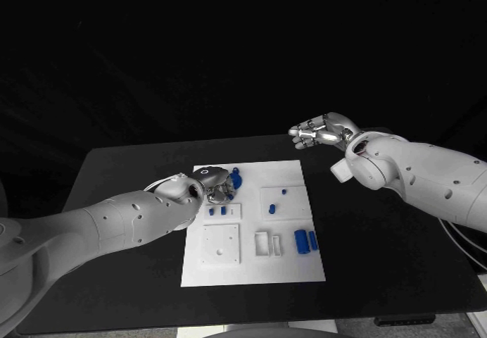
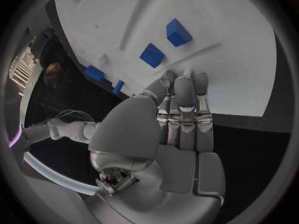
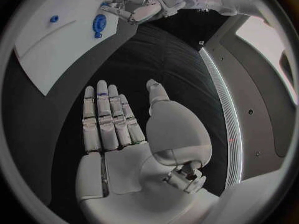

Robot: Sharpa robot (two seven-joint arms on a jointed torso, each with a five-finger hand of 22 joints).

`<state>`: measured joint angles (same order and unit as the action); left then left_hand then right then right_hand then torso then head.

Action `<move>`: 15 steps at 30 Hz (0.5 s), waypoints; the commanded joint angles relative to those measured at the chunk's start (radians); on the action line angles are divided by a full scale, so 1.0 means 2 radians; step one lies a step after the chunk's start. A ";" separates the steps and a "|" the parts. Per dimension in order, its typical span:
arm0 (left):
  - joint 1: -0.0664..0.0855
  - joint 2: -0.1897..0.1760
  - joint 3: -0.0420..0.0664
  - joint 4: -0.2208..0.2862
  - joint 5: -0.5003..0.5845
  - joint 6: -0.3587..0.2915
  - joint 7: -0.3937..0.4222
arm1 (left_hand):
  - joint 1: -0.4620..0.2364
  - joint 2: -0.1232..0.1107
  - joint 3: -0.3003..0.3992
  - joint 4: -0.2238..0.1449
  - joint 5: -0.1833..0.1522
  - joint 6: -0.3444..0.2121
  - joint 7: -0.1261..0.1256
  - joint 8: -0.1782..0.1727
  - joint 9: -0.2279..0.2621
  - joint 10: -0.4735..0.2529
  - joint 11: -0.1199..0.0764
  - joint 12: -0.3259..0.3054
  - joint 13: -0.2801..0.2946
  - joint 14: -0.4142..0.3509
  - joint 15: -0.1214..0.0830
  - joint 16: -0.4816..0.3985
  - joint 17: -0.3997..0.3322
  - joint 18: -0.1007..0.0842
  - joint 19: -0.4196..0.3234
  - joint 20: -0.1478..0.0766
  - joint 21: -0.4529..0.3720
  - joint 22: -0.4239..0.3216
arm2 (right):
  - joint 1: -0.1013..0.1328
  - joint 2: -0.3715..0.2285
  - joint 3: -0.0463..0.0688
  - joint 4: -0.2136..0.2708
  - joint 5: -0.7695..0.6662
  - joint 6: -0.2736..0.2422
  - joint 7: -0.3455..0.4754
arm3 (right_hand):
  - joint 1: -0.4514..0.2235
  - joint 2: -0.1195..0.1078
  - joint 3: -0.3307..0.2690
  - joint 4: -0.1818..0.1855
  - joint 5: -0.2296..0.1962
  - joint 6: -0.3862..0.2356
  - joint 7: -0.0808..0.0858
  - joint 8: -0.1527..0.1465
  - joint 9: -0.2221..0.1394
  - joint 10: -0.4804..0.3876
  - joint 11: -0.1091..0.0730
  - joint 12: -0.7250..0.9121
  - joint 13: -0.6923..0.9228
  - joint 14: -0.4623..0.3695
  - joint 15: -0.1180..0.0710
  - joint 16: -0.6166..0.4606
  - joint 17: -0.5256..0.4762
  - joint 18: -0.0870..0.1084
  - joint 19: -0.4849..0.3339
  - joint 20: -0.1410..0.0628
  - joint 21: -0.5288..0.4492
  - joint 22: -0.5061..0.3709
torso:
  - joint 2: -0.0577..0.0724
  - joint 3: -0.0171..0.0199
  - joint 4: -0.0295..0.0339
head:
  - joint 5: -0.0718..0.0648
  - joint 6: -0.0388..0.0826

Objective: Assemble the parts on the task board

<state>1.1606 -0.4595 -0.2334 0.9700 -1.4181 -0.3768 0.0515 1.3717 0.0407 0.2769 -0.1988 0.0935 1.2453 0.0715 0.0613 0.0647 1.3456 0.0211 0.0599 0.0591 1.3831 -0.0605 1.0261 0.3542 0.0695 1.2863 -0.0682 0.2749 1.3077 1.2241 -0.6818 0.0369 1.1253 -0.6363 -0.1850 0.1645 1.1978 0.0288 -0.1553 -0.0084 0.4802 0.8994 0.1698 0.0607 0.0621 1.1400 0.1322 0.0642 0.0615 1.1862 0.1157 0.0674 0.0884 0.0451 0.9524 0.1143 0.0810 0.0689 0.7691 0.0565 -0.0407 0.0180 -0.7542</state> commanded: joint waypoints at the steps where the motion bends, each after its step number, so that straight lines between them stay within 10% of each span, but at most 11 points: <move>1: 0.000 -0.004 0.002 0.005 0.052 -0.028 0.017 | -0.004 0.000 0.002 0.000 0.003 0.009 0.004 0.002 0.003 0.004 -0.001 0.000 0.000 0.003 0.001 0.002 0.001 0.006 -0.001 -0.004 0.001 0.010 | 0.000 0.000 0.000 0.001 -0.003 0.004 0.004 | -0.004 0.001 0.001 -0.002 0.002 0.001 0.001 0.000 0.000 -0.002 0.000 -0.001 0.000 -0.003 0.001 -0.003 0.000 -0.004 -0.003 0.001 0.000 -0.001 | 0.000 -0.0003 -0.0003 | 0.000 0.000; 15: 0.001 -0.034 0.029 0.033 0.088 -0.001 0.026 | -0.006 -0.003 0.007 -0.001 0.007 0.011 0.003 0.001 0.003 0.006 -0.001 -0.001 0.000 0.003 -0.001 0.003 0.002 0.005 -0.002 -0.006 0.005 0.011 | 0.000 -0.001 0.000 0.000 -0.003 0.005 0.004 | -0.004 0.001 0.001 -0.002 0.002 0.001 0.001 0.000 0.000 -0.002 0.000 -0.001 0.000 -0.003 0.001 -0.003 0.000 -0.004 -0.003 0.001 0.000 -0.001 | 0.000 -0.0001 0.0004 | 0.002 0.001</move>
<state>1.1613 -0.5226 -0.1782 1.0272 -1.2791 -0.4077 0.0865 1.3686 0.0387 0.2851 -0.2012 0.1014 1.2491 0.0678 0.0610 0.0653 1.3487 0.0181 0.0599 0.0588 1.3832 -0.0605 1.0261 0.3578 0.0694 1.2827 -0.0717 0.2806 1.3075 1.2241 -0.6836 0.0369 1.1243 -0.6363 -0.1847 0.1644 1.1979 0.0288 -0.1553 -0.0084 0.4802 0.8994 0.1698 0.0607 0.0621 1.1400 0.1322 0.0642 0.0615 1.1862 0.1157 0.0674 0.0884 0.0450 0.9524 0.1144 0.0810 0.0689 0.7685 0.0555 -0.0386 0.0212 -0.7518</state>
